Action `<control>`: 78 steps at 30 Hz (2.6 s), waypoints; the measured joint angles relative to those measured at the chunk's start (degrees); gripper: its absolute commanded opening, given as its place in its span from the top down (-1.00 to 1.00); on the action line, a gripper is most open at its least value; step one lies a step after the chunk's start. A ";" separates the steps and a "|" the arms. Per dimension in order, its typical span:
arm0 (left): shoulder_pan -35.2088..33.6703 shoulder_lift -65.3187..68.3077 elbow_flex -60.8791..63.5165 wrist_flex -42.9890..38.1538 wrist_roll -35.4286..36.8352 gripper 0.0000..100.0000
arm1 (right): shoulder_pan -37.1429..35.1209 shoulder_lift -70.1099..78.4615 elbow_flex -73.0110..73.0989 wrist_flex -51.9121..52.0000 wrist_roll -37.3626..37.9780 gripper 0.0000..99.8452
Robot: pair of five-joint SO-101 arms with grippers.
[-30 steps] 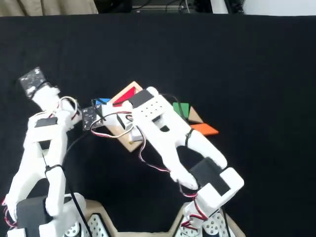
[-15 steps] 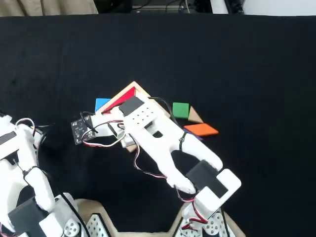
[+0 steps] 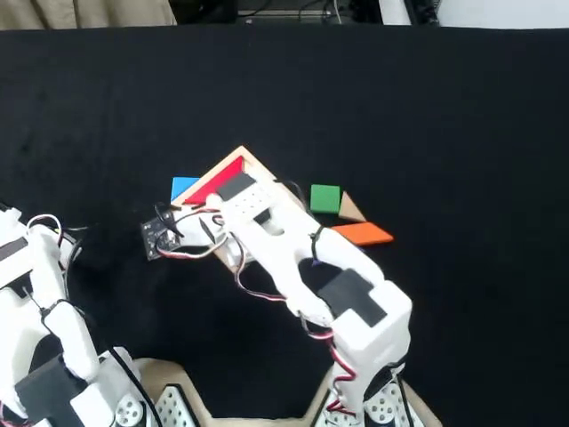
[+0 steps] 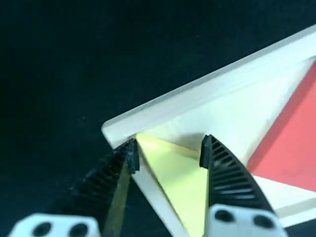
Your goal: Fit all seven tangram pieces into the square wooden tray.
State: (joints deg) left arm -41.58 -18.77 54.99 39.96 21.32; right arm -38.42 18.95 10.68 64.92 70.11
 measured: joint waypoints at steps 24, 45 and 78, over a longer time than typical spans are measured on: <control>0.62 0.00 0.00 -2.73 -0.35 0.74 | 2.99 5.54 -5.27 -8.09 0.26 0.98; 1.67 0.00 0.00 -2.81 -0.35 0.74 | 13.45 0.88 -11.87 -13.01 -30.86 0.98; 45.80 17.32 -12.22 0.44 -10.64 0.74 | 21.36 3.69 -2.55 -6.51 -28.13 0.98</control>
State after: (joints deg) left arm 4.22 -1.45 42.77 40.40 10.68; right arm -17.05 22.64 8.13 58.42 41.98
